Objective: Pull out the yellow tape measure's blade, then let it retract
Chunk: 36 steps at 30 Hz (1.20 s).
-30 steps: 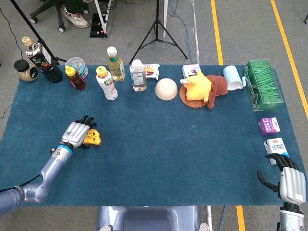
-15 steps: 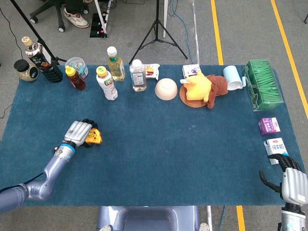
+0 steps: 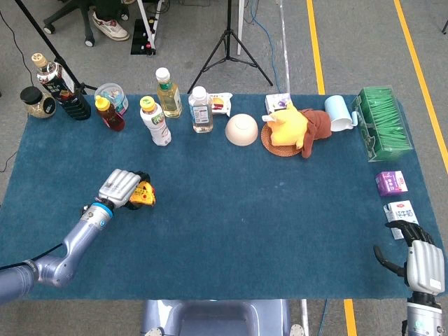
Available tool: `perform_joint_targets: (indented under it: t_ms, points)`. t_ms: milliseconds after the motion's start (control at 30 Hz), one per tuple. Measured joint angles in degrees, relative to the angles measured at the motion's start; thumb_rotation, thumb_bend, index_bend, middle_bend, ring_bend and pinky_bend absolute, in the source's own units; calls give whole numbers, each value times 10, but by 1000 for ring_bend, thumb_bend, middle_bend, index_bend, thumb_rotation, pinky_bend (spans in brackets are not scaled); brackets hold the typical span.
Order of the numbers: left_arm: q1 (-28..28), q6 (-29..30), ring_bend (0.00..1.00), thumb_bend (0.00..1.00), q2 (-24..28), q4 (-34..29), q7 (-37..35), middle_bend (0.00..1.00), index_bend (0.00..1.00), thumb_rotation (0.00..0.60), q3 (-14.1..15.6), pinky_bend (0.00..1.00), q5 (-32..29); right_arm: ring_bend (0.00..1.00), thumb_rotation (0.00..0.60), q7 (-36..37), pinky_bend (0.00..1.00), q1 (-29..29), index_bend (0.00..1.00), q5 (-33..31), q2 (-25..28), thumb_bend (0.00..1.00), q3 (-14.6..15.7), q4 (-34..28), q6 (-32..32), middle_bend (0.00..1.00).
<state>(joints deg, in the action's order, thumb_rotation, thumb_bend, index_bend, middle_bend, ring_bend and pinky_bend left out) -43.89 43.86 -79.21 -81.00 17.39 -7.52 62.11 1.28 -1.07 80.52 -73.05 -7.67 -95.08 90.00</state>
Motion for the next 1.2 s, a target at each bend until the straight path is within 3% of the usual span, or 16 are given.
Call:
perform_joint_targets:
  t_ms: [433, 867, 1200]
  points:
    - [-98, -114, 407, 323, 57, -63, -10, 463, 615, 599, -24, 491, -25, 279, 542, 19, 293, 45, 337, 39, 0, 292, -7, -19, -35, 315]
    - [-180, -138, 411, 324, 51, -78, -10, 476, 616, 600, -43, 491, -78, 292, 546, 17, 333, 102, 294, 39, -10, 293, -30, -48, -87, 317]
    - [-252, -132, 413, 324, 41, -90, 22, 477, 615, 600, -29, 490, -166, 296, 543, -15, 357, 152, 268, 26, -42, 280, -42, -69, -131, 314]
